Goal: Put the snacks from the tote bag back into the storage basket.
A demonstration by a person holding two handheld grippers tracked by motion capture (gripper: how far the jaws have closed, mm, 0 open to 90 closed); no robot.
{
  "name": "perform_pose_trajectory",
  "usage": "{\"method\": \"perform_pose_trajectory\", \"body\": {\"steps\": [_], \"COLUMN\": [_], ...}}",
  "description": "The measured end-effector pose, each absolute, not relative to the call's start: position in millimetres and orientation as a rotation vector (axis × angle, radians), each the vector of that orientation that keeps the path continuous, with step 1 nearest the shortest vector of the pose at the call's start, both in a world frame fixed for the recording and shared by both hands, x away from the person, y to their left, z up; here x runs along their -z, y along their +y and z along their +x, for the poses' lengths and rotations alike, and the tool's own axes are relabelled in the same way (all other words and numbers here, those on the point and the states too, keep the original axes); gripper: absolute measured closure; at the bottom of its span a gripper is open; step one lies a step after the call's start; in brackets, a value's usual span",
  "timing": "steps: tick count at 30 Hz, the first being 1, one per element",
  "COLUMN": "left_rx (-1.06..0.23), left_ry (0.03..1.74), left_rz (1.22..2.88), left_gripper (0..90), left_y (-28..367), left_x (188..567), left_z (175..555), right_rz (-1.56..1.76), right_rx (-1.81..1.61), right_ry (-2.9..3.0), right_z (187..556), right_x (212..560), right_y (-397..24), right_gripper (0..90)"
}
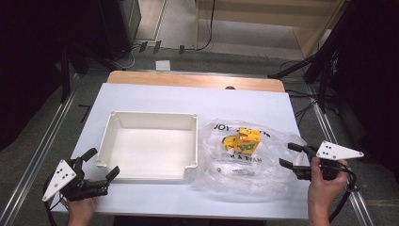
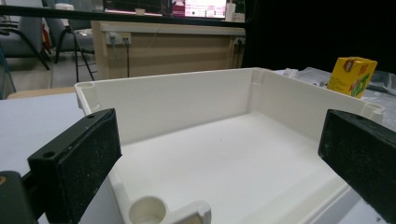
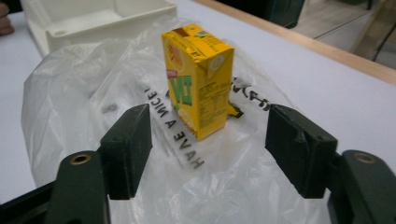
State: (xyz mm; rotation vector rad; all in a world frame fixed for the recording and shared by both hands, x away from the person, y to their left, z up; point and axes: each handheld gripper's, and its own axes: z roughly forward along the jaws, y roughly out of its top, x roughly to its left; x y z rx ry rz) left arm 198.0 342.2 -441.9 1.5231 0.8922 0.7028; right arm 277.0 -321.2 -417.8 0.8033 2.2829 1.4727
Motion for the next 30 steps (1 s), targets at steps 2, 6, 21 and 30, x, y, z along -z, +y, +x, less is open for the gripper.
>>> {"method": "perform_pose_trajectory", "body": {"steps": [2, 6, 21, 30], "left_rx": [-0.704, -0.704, -0.702, -0.701], "left_ry": [0.892, 0.89, 0.886, 0.885], "left_rz": [1.523, 1.522, 1.526, 1.526], "left_gripper": [0.0, 0.0, 0.0, 0.0], "left_y": [342.2, 342.9, 342.0, 342.0], "left_x": [441.9, 441.7, 441.7, 441.8], "left_z": [198.0, 198.2, 198.4, 198.3], "right_rz": [0.794, 0.744, 0.637, 0.578], "right_rx": [-1.457, -1.359, -1.165, -1.025], "right_ry": [2.31, 2.415, 2.575, 2.667], "right_z": [278.8, 287.8, 315.3, 332.3], "right_x": [416.6, 408.4, 384.7, 375.3], "right_y": [-319.0, -309.1, -281.8, -262.1], "right_gripper": [35.5, 36.3, 30.8, 28.7]}}
